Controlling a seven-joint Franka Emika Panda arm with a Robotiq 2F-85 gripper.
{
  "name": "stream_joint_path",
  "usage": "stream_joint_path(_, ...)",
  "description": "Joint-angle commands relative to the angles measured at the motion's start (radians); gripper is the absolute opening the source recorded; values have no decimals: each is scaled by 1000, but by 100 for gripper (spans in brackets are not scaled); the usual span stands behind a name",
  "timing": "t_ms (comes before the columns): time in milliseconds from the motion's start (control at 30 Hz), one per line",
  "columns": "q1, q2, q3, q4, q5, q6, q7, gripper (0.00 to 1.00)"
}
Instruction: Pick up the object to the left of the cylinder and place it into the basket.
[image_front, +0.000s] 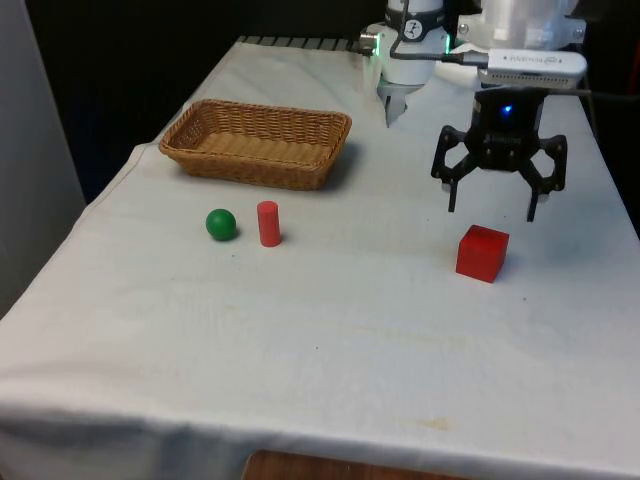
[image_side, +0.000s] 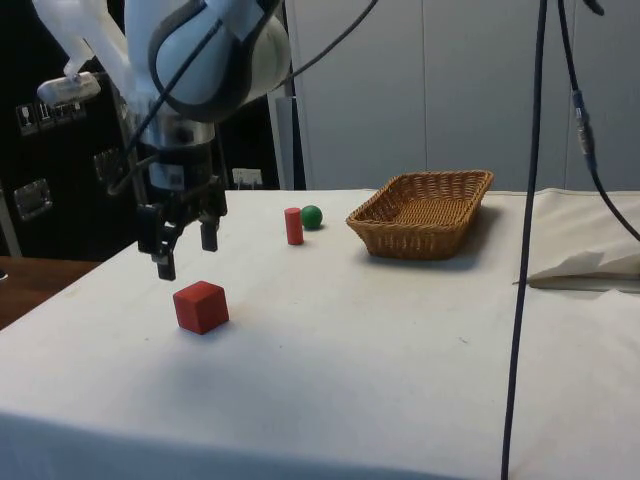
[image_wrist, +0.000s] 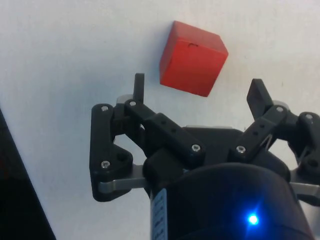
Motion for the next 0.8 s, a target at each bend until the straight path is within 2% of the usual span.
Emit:
stream_joint_path(0,-6,10,12,5,17,17,2,100)
stream_joint_path(33,-6,15,15,6,18,21,5,100)
stream_joint_path(67,0,7,4,1,2,10,8,100)
stream_joint_path(100,-7,19,17,6,19,26,9,100)
stream_joint_path(300,-10,51,28,15,22,48,32,100)
stream_joint_path(333,-1,47,16,11,6,38,39,100)
stream_joint_path(367,-11,56,29,17,22,50,35,100)
stream_joint_path(567,-12,92,27,30,20,55,60,100)
stream_joint_path(600,-6,85,20,28,8,43,60,100)
stream_joint_path(633,-12,95,27,31,19,55,63,100)
stream_joint_path(767,-11,109,27,34,18,61,77,100)
